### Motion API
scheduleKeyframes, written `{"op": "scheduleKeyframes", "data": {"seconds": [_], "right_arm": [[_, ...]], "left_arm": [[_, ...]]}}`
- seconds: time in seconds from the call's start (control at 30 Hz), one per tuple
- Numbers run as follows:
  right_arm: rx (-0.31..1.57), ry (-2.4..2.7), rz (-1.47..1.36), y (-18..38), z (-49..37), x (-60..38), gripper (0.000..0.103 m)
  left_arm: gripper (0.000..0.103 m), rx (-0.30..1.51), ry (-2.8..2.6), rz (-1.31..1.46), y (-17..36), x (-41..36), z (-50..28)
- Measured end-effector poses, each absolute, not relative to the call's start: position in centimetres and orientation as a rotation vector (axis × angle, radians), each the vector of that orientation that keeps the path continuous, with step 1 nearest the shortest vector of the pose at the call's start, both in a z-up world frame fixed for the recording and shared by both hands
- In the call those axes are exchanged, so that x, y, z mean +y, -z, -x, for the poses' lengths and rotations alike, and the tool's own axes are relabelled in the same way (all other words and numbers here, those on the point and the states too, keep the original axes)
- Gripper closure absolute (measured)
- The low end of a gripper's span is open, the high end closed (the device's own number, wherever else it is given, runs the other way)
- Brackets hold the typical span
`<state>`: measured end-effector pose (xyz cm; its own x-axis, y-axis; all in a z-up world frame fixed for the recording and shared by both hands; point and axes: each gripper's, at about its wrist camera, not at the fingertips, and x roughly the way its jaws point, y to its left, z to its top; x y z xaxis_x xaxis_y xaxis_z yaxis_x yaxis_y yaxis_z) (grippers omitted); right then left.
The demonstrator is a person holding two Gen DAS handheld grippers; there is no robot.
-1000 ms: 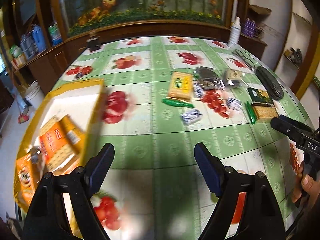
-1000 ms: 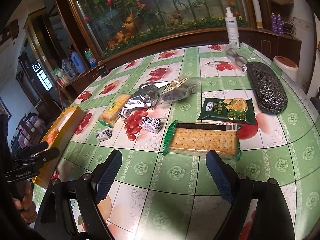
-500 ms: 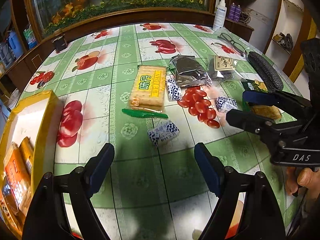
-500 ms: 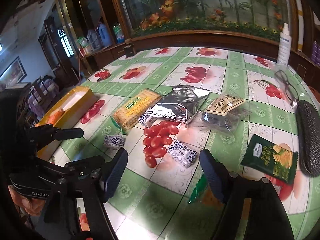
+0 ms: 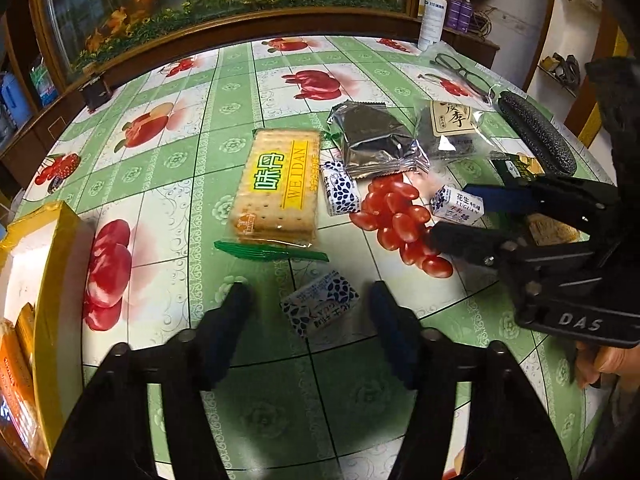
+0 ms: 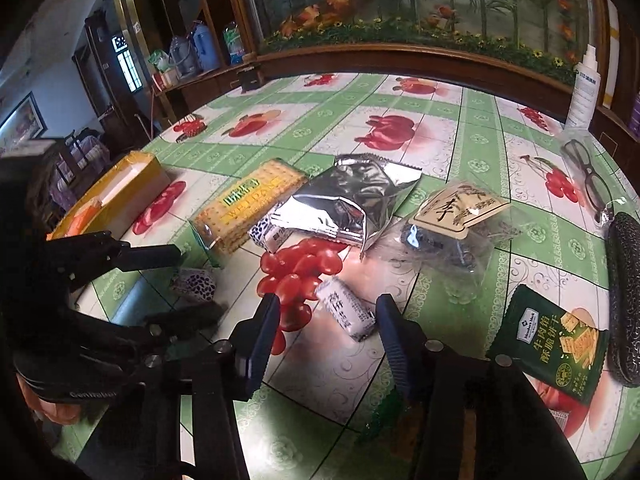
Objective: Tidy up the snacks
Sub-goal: 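Grasp white wrapped candy with left tool while right grasps white candy roll, then carry both candies into the white tray and open both tools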
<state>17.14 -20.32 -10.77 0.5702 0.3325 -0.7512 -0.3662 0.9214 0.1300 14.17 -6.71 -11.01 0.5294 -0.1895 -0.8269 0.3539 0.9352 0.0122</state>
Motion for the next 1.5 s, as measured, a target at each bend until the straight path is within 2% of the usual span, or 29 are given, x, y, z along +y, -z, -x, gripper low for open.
{"op": "scheduleKeyframes", "data": {"seconds": [0.07,0.23,0.33,0.37,0.4,0.63,0.9,1.23,1.5], "right_arm": [[0.874,-0.407,0.056,10.9,-17.2,-20.1,0.052],[0.88,-0.396,0.076,10.9,-17.6,-19.7,0.053],[0.884,-0.376,0.061,10.9,-17.6,-20.0,0.076],[0.888,-0.376,0.042,10.9,-17.6,-20.3,0.087],[0.892,-0.376,0.023,10.9,-17.6,-20.6,0.089],[0.883,-0.408,-0.071,10.2,-16.1,-21.2,0.089],[0.794,-0.456,-0.121,6.6,-12.5,-20.0,0.089],[0.732,-0.558,-0.117,3.6,-8.8,-15.4,0.089],[0.718,-0.66,-0.071,2.3,-7.3,-9.5,0.089]], "left_arm": [[0.069,0.956,0.341,-0.188,10.8,-6.8,-14.0],[0.069,0.957,0.347,-0.164,10.9,-6.2,-13.7],[0.07,0.96,0.348,-0.134,10.8,-5.4,-13.6],[0.07,0.961,0.347,-0.126,10.8,-5.2,-13.6],[0.07,0.961,0.347,-0.117,10.8,-5.0,-13.5],[0.07,0.972,0.362,-0.017,10.6,-3.1,-12.7],[0.07,0.912,0.312,0.032,8.0,-0.3,-9.6],[0.07,0.802,0.153,0.035,4.0,5.0,-5.2],[0.07,0.768,0.043,0.045,3.2,9.3,-3.3]]}}
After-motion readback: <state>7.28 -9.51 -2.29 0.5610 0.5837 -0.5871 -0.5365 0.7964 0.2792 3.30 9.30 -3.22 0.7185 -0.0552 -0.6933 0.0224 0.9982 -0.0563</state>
